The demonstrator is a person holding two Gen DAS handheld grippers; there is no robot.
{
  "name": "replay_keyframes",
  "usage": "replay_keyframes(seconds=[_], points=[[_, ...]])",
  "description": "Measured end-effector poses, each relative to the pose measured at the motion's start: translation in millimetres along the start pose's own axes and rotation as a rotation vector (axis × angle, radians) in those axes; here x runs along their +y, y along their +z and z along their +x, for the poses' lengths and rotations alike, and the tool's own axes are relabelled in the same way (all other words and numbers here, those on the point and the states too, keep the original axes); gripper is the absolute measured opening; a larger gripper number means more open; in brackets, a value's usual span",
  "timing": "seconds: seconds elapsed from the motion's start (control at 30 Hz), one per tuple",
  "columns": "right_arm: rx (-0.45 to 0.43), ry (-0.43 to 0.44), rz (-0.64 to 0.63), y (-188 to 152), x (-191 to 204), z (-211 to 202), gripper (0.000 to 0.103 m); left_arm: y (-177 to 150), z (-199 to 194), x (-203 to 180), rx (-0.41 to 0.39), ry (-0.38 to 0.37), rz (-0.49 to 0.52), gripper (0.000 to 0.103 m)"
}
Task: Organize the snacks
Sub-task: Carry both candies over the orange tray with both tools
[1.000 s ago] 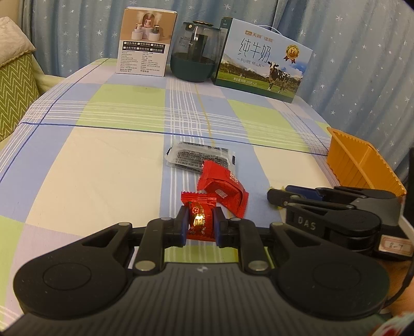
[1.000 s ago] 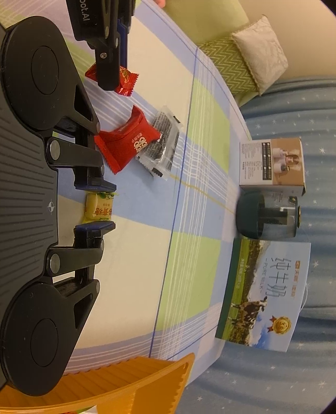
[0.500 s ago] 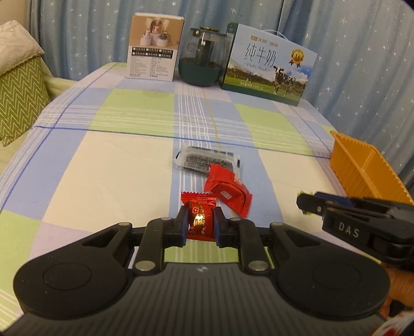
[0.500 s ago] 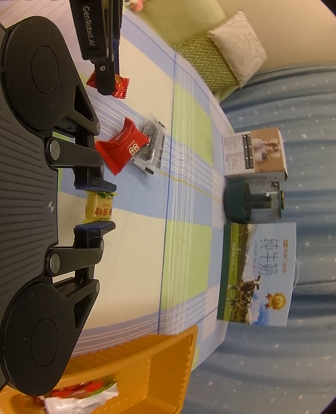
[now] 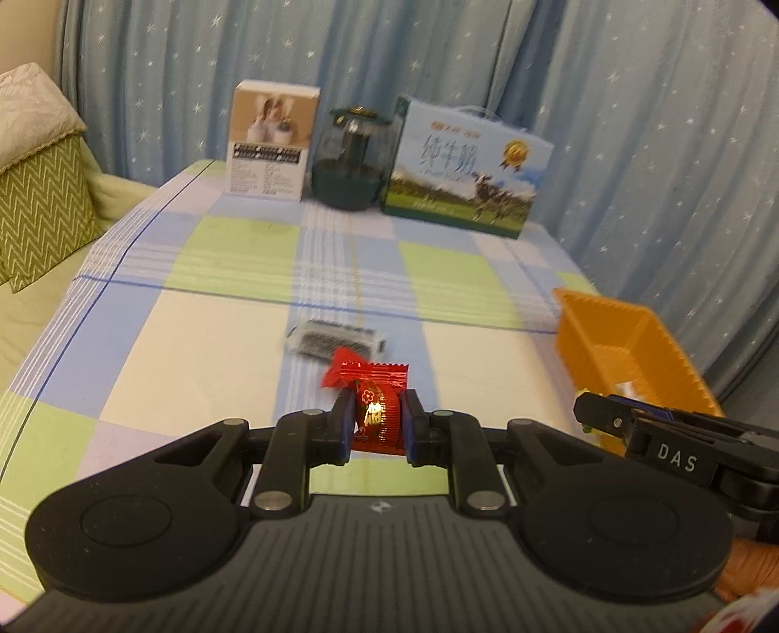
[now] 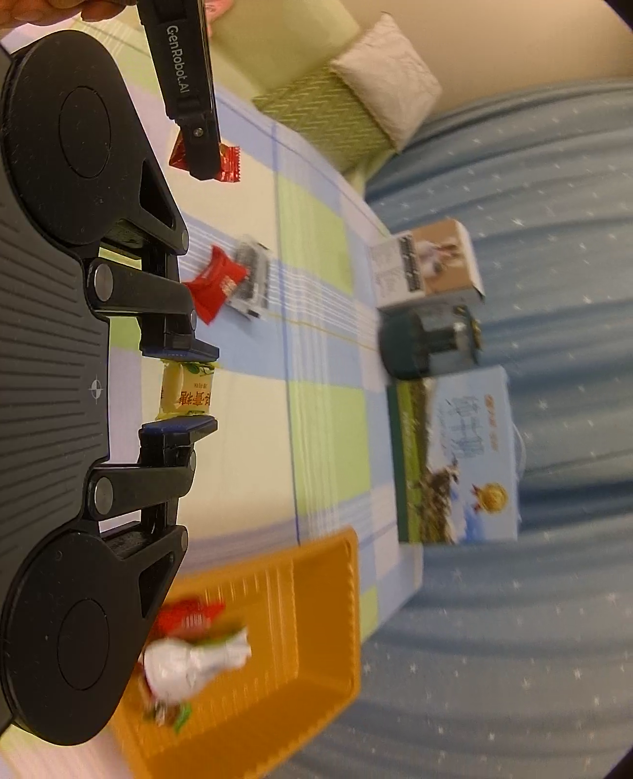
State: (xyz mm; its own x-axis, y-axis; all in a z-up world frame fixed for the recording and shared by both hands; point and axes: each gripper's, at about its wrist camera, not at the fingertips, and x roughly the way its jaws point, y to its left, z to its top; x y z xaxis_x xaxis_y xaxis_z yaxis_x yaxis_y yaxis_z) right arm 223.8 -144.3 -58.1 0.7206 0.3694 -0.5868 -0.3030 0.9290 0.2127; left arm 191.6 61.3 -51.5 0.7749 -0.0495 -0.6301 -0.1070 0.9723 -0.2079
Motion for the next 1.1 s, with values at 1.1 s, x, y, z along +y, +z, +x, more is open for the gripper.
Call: replay_keyframes(seconds=[1.1], points=[[-0.086,-0.184,0.124,6,-113,-118,0.024,4,-26,-159,-0.010,-0.217,0.166,0.017]])
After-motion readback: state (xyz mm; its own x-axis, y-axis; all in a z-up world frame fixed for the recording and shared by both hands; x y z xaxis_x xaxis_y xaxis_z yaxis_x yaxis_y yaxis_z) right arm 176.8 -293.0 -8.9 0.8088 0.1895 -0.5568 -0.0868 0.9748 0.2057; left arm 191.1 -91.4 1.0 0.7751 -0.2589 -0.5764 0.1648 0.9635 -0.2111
